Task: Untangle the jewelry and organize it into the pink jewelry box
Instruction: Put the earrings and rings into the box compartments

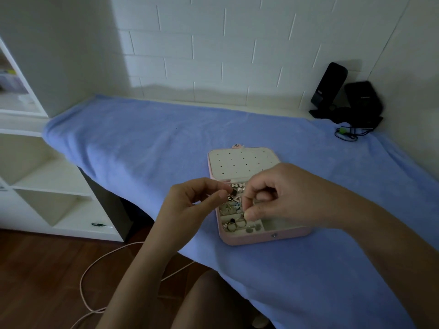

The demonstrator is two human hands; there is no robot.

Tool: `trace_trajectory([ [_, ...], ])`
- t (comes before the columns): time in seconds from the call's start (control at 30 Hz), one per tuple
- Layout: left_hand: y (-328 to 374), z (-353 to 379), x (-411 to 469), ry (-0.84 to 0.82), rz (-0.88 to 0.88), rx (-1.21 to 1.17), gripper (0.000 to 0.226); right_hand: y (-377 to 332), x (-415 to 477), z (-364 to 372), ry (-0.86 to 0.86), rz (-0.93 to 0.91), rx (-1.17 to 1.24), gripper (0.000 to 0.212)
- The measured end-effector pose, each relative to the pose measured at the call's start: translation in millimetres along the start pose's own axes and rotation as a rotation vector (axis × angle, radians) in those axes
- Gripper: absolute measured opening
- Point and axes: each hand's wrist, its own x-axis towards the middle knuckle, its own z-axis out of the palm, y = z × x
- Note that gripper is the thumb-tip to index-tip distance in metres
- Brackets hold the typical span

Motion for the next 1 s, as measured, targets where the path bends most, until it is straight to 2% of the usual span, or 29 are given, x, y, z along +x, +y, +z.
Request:
trace_trajectory([
  [0.27, -7.1, -0.5, -2.4, -0.057, -0.064, 0.203, 0.01, 6.9, 16.2, 9.2, -0.175, 0.146, -0.218, 0.01],
  [0.43, -6.9, -0.5, -1.9, -0.092, -0.069, 0.264, 0.01, -0.7, 23.9, 3.4, -0.264, 0.134, -0.216, 0.008],
  [0.57, -5.3, -1.3, -5.4, -0.173, -0.038, 0.297, 0.012, -4.5, 26.7, -9.3, -0.324, 0.106, -0.117, 0.004],
  [0.7, 0.1, -2.5, -12.6, -0.247, -0.007, 0.272, 0.014, -5.5, 25.3, -14.2, -0.307, 0.111, -0.1, 0.009],
  [1.0, 5.4, 7.7, -16.0, -0.181, -0.061, 0.264, 0.005, -2.2, 23.7, -9.6, -0.262, 0.172, -0.085, 0.012],
])
